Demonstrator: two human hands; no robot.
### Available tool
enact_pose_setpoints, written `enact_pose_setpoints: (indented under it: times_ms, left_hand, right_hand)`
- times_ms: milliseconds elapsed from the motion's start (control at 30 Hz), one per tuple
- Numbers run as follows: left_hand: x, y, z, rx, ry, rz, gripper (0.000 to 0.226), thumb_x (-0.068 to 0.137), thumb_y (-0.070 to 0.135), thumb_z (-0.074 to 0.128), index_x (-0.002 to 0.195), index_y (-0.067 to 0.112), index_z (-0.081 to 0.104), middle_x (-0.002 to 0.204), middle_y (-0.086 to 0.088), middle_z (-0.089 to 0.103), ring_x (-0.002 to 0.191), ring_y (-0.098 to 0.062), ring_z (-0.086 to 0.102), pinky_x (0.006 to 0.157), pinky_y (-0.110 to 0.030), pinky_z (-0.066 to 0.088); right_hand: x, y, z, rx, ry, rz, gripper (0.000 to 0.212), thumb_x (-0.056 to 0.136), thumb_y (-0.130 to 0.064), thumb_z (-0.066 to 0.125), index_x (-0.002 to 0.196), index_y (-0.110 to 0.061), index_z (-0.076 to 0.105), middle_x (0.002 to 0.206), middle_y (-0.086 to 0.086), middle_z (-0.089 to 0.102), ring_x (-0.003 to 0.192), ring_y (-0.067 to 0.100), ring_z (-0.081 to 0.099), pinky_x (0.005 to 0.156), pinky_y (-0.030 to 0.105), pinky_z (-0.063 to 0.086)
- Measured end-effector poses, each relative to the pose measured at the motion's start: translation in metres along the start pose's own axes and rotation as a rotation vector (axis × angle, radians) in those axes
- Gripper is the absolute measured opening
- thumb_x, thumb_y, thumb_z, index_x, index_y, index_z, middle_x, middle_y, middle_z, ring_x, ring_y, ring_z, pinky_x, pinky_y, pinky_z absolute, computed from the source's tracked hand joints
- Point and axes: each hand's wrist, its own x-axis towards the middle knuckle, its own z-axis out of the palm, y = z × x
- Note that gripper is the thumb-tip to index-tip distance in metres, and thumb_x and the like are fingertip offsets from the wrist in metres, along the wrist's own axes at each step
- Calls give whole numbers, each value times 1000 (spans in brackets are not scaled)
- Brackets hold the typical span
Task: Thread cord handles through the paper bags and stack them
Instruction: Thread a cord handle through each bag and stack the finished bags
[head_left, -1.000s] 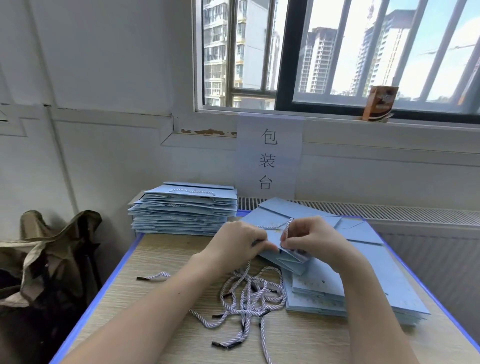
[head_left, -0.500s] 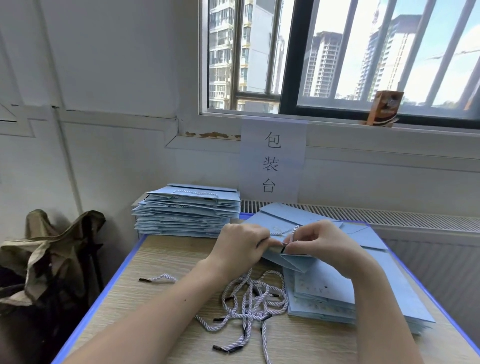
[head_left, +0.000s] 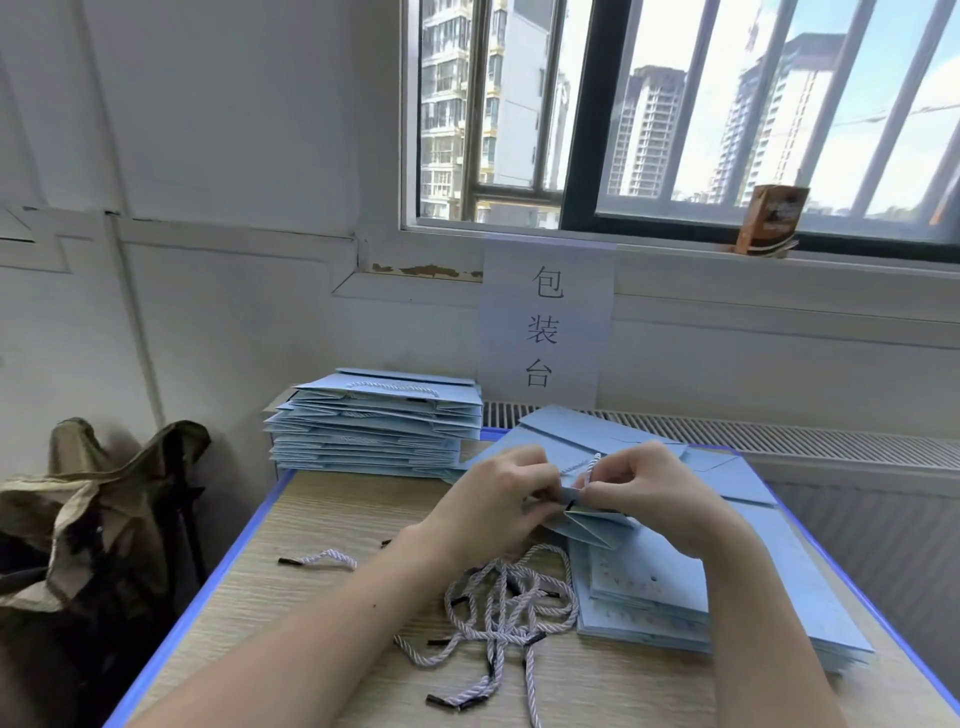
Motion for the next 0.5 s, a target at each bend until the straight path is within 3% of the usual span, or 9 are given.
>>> enact_pose_setpoints:
  times_ms: [133,333,500]
  left_hand:
    - [-1,1,0,30,26,5,11,85,17,76,86,9,69,89,0,60,79,-9,51,73,-22,45]
    - [0,3,1,37,57,30,7,87,15,73,88,8,71,87,-1,61,81,-12,54,75,-27,47]
    - [-1,5,1,37,82,40,9,87,16,72,89,7,72,88,0,60,78,-10,53,73,-20,45]
  right_hand:
    - [0,2,-1,11,-13,5,18,80,-16,75,74,1,73,70,9,58,70,16,47,69,34,33]
    - [0,0,-1,3,-13,10,47,63,-40,73,77,5,70,73,11,57,73,16,47,70,34,34]
    - [0,0,-2,17,-10,3,37,68,-34,73,74,3,71,70,11,53,70,18,43,68,35,32]
